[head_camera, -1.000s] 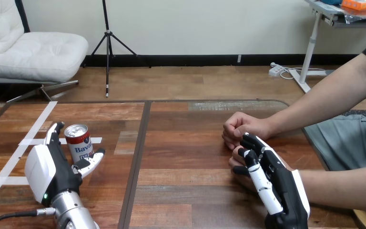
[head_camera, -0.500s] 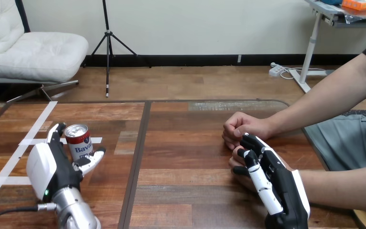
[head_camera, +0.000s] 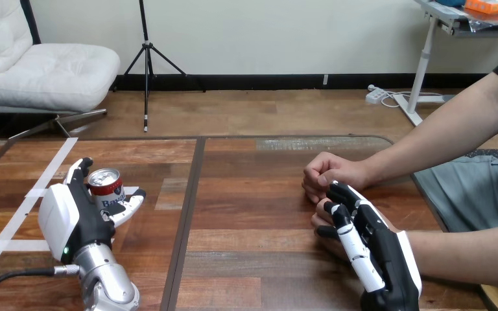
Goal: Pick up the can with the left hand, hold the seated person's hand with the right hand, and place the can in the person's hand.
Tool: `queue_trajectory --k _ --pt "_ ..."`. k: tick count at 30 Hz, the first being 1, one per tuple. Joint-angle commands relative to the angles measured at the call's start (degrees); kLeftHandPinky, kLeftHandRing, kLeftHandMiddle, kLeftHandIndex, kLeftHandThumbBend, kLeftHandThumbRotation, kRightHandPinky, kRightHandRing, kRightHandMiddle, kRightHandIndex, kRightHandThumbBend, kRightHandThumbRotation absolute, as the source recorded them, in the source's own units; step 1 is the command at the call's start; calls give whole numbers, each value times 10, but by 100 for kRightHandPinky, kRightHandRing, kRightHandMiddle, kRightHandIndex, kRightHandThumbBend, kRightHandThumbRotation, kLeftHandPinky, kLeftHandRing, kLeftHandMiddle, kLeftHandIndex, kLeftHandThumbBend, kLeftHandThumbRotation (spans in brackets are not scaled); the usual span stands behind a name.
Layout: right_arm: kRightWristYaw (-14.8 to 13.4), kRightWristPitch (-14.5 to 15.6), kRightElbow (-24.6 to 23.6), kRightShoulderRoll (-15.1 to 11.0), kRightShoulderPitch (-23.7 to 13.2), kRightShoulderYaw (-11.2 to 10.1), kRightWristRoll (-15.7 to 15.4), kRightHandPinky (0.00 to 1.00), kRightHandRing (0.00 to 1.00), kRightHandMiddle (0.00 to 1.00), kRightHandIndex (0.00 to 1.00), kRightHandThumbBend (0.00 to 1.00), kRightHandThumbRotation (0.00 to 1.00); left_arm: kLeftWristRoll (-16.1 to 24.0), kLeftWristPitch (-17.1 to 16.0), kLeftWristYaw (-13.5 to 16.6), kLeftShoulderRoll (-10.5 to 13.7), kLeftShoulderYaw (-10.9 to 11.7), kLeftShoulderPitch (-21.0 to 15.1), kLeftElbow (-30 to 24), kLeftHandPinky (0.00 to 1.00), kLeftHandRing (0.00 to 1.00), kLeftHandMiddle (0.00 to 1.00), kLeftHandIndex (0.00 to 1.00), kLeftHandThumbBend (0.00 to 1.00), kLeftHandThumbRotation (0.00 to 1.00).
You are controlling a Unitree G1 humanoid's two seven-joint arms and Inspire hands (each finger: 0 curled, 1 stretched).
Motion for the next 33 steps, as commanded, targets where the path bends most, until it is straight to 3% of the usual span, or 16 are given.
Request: queue_trajectory --k 1,18,33 --pt "-1 -5 -25 -5 -17 -3 -2 79 86 87 85 56 67 2 -4 3 8 -1 -49 14 64 77 83 81 76 0" --pt "-5 -14 -21 -4 -16 -5 -8 79 86 87 84 56 67 5 -6 8 13 -5 -68 42 62 76 83 81 75 4" --pt "2 -4 -34 -4 -7 -8 4 79 85 87 84 57 66 7 -1 10 21 -9 -92 82 61 76 83 81 75 7"
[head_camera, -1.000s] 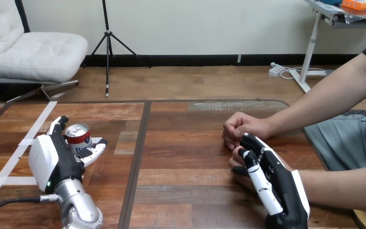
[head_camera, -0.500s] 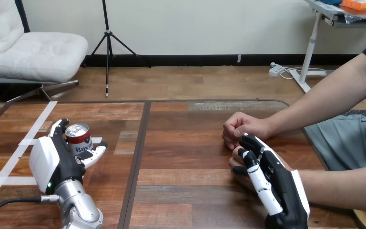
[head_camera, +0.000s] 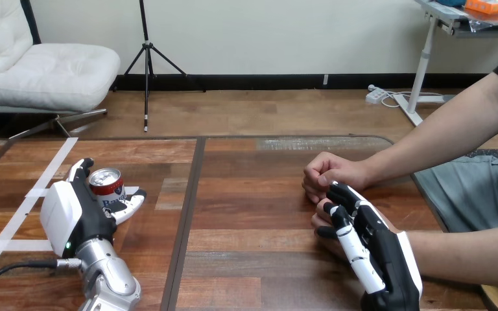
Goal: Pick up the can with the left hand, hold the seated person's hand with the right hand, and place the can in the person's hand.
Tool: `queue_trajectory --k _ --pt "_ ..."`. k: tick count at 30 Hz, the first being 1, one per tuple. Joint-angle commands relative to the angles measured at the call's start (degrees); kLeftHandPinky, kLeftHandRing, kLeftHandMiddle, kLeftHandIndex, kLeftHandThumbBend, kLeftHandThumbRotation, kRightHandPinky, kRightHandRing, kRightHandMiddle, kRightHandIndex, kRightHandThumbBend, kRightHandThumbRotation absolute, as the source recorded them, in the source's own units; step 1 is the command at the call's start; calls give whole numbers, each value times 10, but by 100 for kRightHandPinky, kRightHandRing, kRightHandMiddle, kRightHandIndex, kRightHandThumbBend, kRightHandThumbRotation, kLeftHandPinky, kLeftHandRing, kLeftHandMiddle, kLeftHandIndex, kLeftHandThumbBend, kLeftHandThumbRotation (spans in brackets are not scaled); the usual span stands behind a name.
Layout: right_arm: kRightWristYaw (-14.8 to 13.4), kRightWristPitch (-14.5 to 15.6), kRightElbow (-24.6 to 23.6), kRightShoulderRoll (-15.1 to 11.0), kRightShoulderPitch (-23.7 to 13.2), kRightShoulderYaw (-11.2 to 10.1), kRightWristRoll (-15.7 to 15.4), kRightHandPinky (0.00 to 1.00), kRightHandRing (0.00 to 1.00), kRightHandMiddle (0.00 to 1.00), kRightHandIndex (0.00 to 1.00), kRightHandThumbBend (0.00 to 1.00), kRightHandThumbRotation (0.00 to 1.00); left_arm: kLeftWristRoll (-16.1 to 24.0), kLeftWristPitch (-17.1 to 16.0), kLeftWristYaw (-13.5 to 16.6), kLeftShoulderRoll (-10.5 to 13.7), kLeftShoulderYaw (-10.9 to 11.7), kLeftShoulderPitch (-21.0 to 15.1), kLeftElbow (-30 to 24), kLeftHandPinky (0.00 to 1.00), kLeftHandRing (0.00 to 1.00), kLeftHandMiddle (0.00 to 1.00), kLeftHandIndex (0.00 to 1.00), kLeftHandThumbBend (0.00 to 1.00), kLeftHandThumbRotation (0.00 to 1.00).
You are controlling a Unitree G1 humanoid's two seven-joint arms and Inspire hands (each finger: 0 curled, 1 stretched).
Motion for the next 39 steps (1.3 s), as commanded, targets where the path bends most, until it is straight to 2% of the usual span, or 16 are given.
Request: queue_trajectory --k 1,9,20,26,35,39 --pt "2 -3 -30 -4 -11 -6 7 79 85 87 84 57 66 8 -1 6 18 -6 -50 13 61 76 83 81 74 7" --pt "4 -1 -33 -5 -8 -6 10 79 86 87 84 58 66 6 -2 7 18 -6 -54 21 61 76 83 81 74 12" --pt "4 -1 -33 -7 -5 -6 6 78 85 87 84 59 66 3 0 9 19 -3 -62 32 59 74 81 80 74 13" --pt "4 -1 -35 -8 -3 -6 4 78 85 87 84 58 66 4 -1 10 20 -4 -65 37 58 72 79 78 74 9" --pt "3 -4 -33 -8 -2 -7 3 78 85 87 84 57 66 11 -3 18 25 -11 -71 47 52 66 72 72 74 9" --pt "2 -3 -35 -8 -1 -7 2 77 85 87 84 57 66 13 -5 22 27 -13 -72 49 49 63 69 68 75 4"
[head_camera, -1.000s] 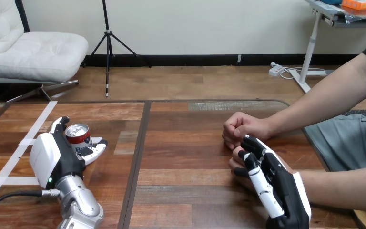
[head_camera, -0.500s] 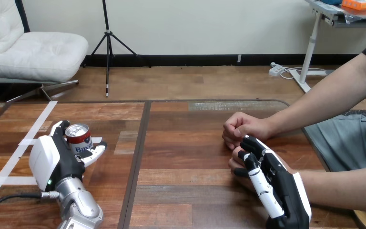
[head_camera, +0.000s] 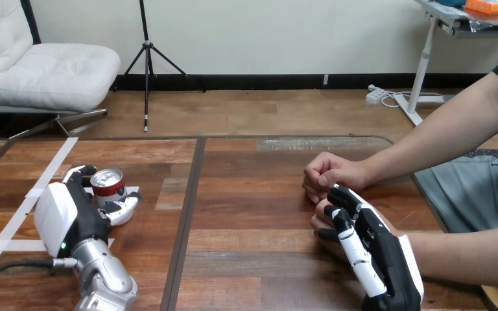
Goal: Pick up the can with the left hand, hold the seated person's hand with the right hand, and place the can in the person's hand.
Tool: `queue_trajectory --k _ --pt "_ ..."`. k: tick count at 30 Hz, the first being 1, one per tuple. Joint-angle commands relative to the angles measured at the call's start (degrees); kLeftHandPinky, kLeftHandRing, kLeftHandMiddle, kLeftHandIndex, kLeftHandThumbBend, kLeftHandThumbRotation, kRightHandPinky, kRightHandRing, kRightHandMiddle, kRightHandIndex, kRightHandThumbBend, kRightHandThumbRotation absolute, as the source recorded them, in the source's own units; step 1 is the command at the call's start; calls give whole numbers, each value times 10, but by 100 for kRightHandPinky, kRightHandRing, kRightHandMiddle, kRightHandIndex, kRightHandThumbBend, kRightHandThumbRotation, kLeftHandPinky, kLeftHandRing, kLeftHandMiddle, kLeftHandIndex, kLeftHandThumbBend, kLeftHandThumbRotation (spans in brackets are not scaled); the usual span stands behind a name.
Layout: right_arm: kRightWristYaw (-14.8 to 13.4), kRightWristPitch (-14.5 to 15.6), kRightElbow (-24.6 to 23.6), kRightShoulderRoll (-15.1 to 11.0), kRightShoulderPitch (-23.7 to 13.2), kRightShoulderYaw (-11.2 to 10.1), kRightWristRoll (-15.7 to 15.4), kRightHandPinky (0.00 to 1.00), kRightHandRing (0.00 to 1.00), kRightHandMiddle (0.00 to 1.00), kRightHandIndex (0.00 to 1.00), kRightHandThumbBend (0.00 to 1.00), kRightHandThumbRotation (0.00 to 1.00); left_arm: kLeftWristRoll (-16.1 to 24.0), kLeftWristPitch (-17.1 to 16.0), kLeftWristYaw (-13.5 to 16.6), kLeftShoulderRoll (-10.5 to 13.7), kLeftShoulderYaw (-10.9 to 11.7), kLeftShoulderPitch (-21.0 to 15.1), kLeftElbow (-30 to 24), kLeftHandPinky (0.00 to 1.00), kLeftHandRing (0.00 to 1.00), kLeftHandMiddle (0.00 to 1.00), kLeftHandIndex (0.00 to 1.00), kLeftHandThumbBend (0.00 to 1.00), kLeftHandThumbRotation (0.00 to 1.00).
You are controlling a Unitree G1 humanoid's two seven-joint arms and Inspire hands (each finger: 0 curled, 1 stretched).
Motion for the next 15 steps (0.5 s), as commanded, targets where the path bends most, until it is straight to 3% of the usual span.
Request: queue_trajectory --k 1,15 --pt "-3 -2 -28 -7 -11 -6 -2 77 85 87 84 57 66 13 -5 11 20 -11 -51 4 48 62 68 67 75 4" --pt "-4 -1 -31 -7 -9 -8 -2 78 86 87 84 58 67 7 -20 38 19 -7 -50 1 38 50 56 56 74 0"
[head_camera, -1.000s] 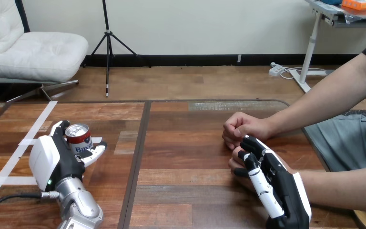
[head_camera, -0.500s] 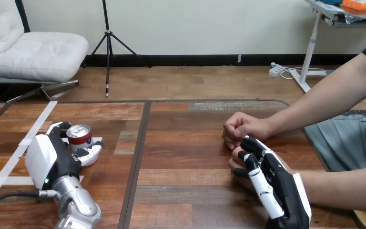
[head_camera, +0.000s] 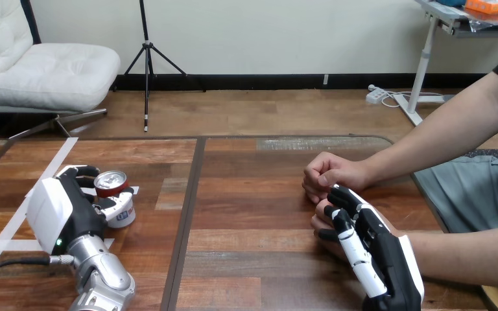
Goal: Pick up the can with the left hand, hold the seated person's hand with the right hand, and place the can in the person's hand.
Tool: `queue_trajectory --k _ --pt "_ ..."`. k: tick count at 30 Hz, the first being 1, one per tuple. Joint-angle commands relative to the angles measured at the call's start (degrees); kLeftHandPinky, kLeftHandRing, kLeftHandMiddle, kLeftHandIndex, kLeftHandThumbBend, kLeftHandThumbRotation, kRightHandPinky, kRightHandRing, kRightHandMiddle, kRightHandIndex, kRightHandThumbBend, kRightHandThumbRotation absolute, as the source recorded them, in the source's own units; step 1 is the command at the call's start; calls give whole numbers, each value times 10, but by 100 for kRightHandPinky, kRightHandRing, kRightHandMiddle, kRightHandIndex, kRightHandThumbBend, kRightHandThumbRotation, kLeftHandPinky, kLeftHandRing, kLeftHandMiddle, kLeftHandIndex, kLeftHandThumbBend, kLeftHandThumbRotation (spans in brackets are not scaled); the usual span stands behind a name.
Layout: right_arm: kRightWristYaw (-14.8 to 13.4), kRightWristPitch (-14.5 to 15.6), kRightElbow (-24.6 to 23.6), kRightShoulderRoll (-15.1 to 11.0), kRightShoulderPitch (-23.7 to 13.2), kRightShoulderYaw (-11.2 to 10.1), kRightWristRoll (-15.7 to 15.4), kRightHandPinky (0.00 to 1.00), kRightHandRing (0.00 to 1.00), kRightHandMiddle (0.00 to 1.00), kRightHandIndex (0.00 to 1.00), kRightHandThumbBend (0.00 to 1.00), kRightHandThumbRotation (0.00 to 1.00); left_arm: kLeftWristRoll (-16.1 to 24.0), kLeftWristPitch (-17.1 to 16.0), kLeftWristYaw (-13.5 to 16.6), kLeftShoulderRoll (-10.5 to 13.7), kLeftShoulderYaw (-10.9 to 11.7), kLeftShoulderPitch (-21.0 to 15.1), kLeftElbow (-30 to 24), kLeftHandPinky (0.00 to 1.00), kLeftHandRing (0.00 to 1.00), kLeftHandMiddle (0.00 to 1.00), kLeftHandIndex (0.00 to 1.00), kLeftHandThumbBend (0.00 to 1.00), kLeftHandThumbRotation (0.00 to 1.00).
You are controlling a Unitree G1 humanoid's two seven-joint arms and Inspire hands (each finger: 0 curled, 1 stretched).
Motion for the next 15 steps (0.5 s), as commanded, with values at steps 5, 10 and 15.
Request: queue_trajectory --k 5,10,15 --pt "-4 0 -31 -6 -10 -7 0 78 85 87 84 58 67 4 -31 17 13 -4 -41 -4 36 46 53 53 74 0" --pt "-4 1 -31 -6 -9 -8 2 77 85 87 84 58 66 8 -35 24 14 -6 -40 -3 34 44 50 52 73 0" --pt "-3 1 -32 -5 -9 -8 4 76 84 87 84 58 65 7 -35 26 14 -5 -39 -5 30 40 48 50 72 0"
